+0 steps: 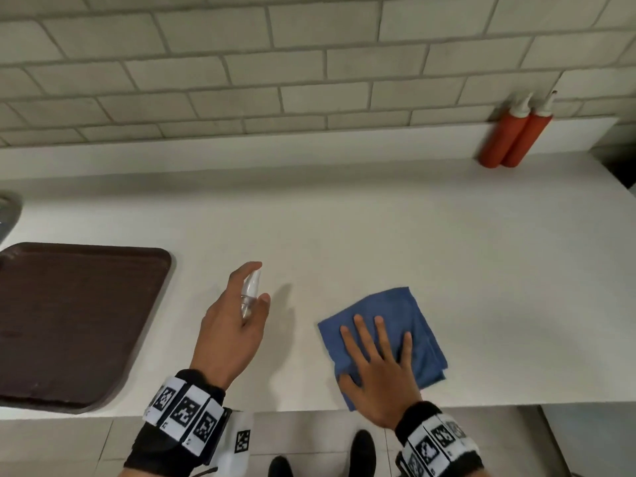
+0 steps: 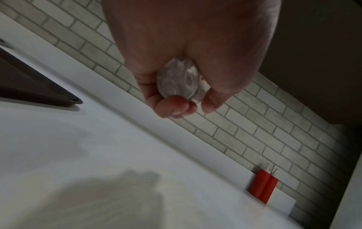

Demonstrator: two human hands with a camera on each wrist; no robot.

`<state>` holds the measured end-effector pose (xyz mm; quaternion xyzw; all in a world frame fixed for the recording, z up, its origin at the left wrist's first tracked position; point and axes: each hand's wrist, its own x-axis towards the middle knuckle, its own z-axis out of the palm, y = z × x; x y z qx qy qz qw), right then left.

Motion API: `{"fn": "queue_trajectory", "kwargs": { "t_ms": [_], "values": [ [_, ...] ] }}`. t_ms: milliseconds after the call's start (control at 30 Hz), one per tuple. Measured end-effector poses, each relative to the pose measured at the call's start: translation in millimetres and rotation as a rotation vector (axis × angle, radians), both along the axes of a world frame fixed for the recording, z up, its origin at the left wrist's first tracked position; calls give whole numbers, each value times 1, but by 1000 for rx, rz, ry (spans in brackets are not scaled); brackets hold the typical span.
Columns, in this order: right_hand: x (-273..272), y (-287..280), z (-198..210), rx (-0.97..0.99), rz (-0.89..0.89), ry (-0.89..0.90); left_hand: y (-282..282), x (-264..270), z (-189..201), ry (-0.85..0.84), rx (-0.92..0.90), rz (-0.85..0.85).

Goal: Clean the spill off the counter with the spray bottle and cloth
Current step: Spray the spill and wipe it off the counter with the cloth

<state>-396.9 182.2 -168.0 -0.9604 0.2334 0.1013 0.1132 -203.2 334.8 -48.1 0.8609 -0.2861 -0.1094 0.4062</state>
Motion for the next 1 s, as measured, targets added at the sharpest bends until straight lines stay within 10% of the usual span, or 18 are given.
{"fn": "queue_trajectory", "kwargs": {
  "t_ms": [167, 500, 800, 1000],
  "values": [
    [-3, 15, 3, 59, -85, 34, 47, 15, -4, -7, 22, 12],
    [191, -21, 24, 127, -87, 214, 77, 50, -16, 40, -6, 42],
    [78, 107, 1, 17, 75, 44, 100, 87, -10, 70, -35, 36],
    [88, 82, 10, 44, -47, 70, 118, 87, -15, 102, -46, 18]
  ]
}}
